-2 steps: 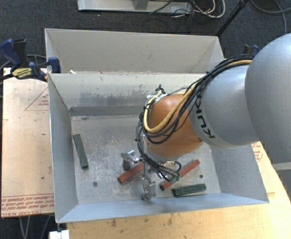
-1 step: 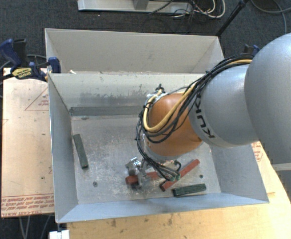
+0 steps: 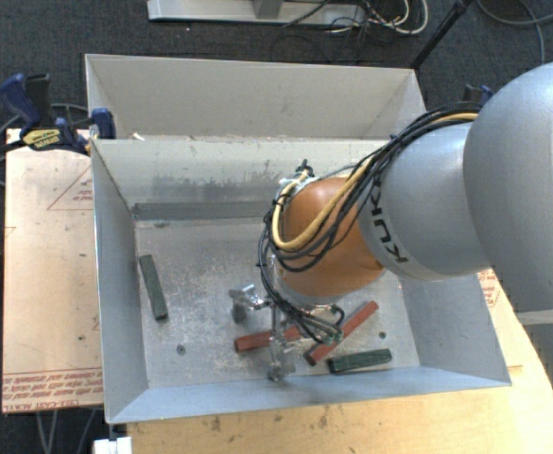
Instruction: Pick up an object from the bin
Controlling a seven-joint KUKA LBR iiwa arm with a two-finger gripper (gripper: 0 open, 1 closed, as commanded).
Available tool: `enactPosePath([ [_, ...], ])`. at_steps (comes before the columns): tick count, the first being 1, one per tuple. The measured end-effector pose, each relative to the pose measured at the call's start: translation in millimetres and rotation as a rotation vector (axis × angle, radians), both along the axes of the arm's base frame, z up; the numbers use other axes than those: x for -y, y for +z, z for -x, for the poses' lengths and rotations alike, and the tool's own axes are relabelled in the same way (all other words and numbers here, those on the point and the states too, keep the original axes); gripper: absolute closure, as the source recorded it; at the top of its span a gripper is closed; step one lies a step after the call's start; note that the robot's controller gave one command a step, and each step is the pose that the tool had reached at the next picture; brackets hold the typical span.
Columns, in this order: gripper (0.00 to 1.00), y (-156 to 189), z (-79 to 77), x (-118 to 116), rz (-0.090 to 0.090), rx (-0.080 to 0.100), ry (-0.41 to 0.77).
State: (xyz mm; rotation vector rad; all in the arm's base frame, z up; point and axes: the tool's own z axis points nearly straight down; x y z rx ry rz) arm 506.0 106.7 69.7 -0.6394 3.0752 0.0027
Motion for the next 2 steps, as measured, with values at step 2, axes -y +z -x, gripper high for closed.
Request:
enactPosePath([
  [2, 1.00, 140.8, 1.4, 4.9, -0.001, 0.010, 0.061],
])
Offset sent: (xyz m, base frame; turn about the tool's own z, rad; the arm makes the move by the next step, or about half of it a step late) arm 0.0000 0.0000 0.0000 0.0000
